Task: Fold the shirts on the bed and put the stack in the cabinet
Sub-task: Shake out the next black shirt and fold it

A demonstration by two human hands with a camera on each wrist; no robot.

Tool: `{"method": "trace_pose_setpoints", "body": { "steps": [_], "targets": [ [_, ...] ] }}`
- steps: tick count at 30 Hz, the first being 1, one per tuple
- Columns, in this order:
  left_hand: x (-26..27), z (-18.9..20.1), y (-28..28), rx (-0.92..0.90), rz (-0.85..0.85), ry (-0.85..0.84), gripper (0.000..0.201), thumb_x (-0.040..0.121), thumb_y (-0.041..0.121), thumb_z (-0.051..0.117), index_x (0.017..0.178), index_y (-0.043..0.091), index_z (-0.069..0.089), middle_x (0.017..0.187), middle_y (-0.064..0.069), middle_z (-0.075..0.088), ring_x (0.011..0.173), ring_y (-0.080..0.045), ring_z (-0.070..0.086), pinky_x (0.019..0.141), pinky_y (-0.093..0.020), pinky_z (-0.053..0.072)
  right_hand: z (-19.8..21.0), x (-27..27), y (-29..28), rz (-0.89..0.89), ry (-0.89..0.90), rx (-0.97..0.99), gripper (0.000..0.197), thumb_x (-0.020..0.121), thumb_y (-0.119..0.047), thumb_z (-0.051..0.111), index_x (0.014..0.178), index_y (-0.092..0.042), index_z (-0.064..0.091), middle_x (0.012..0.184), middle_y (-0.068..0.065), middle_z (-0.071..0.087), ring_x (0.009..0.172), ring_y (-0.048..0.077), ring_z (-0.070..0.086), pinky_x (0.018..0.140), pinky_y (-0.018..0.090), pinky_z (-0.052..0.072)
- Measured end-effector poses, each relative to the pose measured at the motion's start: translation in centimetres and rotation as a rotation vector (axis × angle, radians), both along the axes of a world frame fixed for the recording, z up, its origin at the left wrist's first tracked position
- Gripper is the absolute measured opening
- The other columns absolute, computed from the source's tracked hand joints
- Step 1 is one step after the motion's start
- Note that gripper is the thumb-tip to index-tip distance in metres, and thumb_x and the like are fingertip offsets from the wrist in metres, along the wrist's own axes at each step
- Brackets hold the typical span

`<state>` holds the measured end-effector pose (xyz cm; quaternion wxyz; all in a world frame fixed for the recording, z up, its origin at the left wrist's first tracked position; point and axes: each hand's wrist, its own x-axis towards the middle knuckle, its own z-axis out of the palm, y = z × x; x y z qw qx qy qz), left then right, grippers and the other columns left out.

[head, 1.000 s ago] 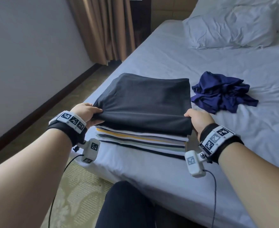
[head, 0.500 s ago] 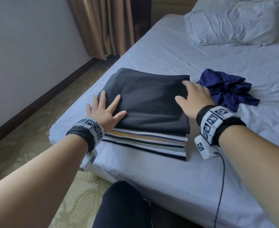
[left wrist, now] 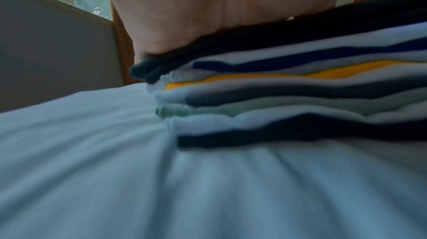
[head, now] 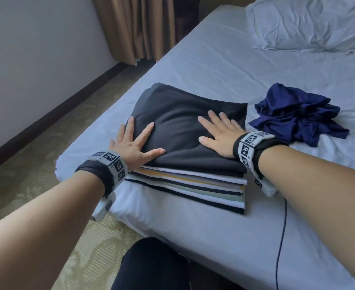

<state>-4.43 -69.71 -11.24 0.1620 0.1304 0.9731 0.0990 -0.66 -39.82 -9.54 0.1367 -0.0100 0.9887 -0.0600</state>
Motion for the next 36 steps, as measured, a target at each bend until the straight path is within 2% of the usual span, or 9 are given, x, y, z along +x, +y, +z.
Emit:
{"method": "trace_pose_setpoints", "body": {
  "steps": [4,7,9,15,19,22,24,33,36],
  "targets": [
    [-1.0,4.1,2.5,-0.332,-0.086,0.135,0.097,0.069,0.098,0.040,0.153,0.056,0.014,0.170,0.001,-0.011,0.155,-0.031,-0.014,0.122,-0.061,-0.004,-0.3,0.0,0.1,-0.016,-0.027,-0.011,0.070,0.100,-0.066,0.028,0.156,-0.050,-0.009,0.166,-0.010,-0.022,0.154,0.020,-0.018,0.125,0.045,-0.006],
    [-1.4,7.0,6.7,-0.296,-0.417,0.345,0.088,0.073,0.064,0.068,0.148,0.026,0.041,0.158,-0.002,0.025,0.146,-0.029,0.019,0.120,-0.051,0.025,-0.5,0.1,-0.2,-0.027,-0.033,-0.016,0.071,0.099,-0.065,0.030,0.156,-0.050,-0.008,0.166,-0.010,-0.023,0.154,0.020,-0.018,0.125,0.045,-0.005],
    [-1.0,7.0,9.3,-0.232,-0.512,0.237,0.087,0.079,0.049,0.069,0.153,0.021,0.033,0.154,-0.001,0.031,0.141,-0.025,0.028,0.113,-0.050,0.038,-0.6,0.2,-0.3,-0.041,-0.019,-0.013,0.072,0.099,-0.067,0.032,0.156,-0.050,-0.008,0.166,-0.011,-0.022,0.155,0.020,-0.017,0.125,0.045,-0.005],
    [-0.6,6.3,11.6,-0.426,-0.391,-0.031,0.096,0.089,0.049,0.060,0.163,0.030,0.002,0.171,0.006,0.000,0.157,-0.022,0.004,0.117,-0.058,0.033,-0.6,-0.2,-0.4,-0.030,-0.030,-0.011,0.074,0.098,-0.067,0.033,0.156,-0.050,-0.008,0.167,-0.009,-0.020,0.155,0.022,-0.016,0.125,0.047,-0.004],
    [-0.2,6.3,12.4,-0.486,-0.378,-0.033,0.097,0.084,0.050,0.062,0.163,0.028,0.009,0.168,0.004,0.012,0.155,-0.023,0.013,0.113,-0.057,0.037,1.8,-1.0,-0.5,0.040,-0.074,0.085,0.076,0.097,-0.058,0.045,0.159,-0.045,0.004,0.170,-0.003,-0.009,0.156,0.028,-0.007,0.125,0.050,0.007],
    [-0.5,5.8,12.3,-0.444,-0.367,-0.042,0.098,0.083,0.050,0.062,0.163,0.028,0.009,0.166,0.004,0.015,0.152,-0.023,0.016,0.113,-0.055,0.038,4.4,-1.6,-0.4,0.073,0.005,0.129,0.046,0.098,-0.035,0.045,0.144,-0.035,0.049,0.158,0.000,0.038,0.144,0.030,0.035,0.114,0.050,0.036],
    [-0.4,5.9,12.2,-0.432,-0.357,-0.047,0.098,0.084,0.051,0.062,0.163,0.028,0.009,0.166,0.005,0.015,0.153,-0.023,0.015,0.115,-0.055,0.036,5.2,-1.6,-0.5,0.021,0.006,0.098,0.044,0.095,-0.025,0.044,0.133,-0.037,0.061,0.144,-0.006,0.056,0.129,0.026,0.053,0.103,0.047,0.048],
    [-0.8,6.4,13.5,-0.565,-0.415,-0.042,0.098,0.081,0.051,0.064,0.162,0.027,0.015,0.165,0.002,0.021,0.151,-0.027,0.025,0.112,-0.055,0.039,5.7,-2.9,-0.9,-0.032,-0.088,0.110,0.035,0.094,-0.026,0.055,0.126,-0.024,0.069,0.127,0.004,0.066,0.117,0.028,0.062,0.098,0.041,0.051],
    [-1.7,8.3,13.7,-0.604,-0.463,-0.042,0.097,0.069,0.054,0.064,0.157,0.037,0.029,0.158,0.005,0.037,0.139,-0.027,0.045,0.104,-0.048,0.048,5.9,-3.2,-0.6,0.011,-0.163,0.110,0.043,0.095,-0.019,0.046,0.129,-0.033,0.068,0.136,-0.009,0.063,0.123,0.023,0.059,0.106,0.039,0.046]
  ]
}}
